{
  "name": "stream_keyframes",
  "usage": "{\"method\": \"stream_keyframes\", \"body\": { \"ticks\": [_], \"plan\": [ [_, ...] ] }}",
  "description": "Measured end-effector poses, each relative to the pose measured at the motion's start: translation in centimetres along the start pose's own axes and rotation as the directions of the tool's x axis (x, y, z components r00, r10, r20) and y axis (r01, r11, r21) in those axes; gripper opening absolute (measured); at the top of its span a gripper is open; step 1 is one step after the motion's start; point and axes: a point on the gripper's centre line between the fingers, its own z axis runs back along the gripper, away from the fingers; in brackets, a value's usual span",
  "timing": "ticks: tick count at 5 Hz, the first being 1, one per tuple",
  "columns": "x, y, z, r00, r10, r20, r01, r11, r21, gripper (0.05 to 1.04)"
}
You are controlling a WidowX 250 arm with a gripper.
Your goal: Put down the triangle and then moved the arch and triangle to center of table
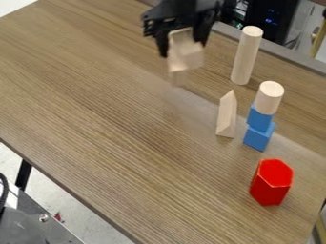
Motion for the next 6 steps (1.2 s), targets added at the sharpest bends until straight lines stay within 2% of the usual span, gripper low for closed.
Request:
{"method": "stream_keyframes", "body": {
  "ticks": [1, 2, 3, 4, 5, 6],
  "plan": [
    [0.8, 0.9, -0.8, 0.982, -0.190, 0.009, 0.190, 0.982, -0.020, 0.779],
    [0.6, 1.1, -1.7, 0.940, -0.338, 0.042, 0.339, 0.940, -0.038, 0.779],
    [-0.1, 1.2, -2.6, 0.875, -0.482, 0.055, 0.485, 0.869, -0.094, 0.779],
    [-0.8, 1.7, -4.7, 0.844, -0.536, 0.028, 0.535, 0.837, -0.119, 0.779],
    [-0.5, 2.2, -5.6, 0.833, -0.554, -0.008, 0.552, 0.831, -0.070, 0.770],
    [-0.1, 1.8, -6.2, 0.839, -0.520, -0.161, 0.523, 0.852, -0.029, 0.770]
  ]
}}
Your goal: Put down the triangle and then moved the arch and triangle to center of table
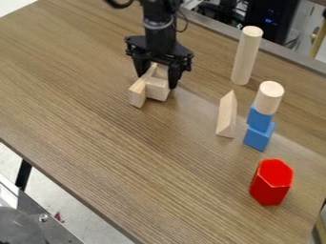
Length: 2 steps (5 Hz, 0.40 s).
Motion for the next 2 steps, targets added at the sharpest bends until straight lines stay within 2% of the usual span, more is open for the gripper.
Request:
{"method": "stream_keyframes", "body": {
  "ticks": [1, 2],
  "plan": [
    [0.03, 0.15, 0.03, 0.999, 0.040, -0.026, -0.039, 0.999, 0.026, 0.822],
    [-0.25, -0.39, 0.23, 0.999, 0.039, -0.005, -0.039, 0.999, 0.003, 1.012]
  ]
}}
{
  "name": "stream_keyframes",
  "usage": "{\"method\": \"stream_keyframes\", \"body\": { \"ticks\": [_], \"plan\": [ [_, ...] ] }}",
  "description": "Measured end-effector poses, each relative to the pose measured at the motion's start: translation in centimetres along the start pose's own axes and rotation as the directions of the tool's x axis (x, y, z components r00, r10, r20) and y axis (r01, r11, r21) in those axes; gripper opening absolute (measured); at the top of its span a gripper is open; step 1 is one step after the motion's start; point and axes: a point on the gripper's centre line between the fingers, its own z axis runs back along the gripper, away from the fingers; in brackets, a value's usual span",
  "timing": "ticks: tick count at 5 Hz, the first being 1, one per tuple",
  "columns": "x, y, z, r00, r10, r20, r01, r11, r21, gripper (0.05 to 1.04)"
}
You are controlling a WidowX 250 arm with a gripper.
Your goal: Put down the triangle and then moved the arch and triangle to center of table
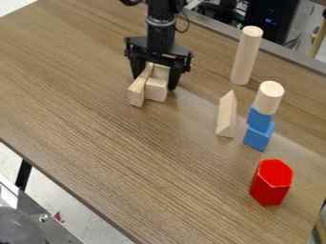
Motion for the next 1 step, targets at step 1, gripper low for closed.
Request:
{"method": "stream_keyframes", "body": {
  "ticks": [1],
  "plan": [
    [1.53, -0.95, 5.89, 0.982, 0.039, 0.184, -0.024, 0.997, -0.079, 1.007]
  ]
}}
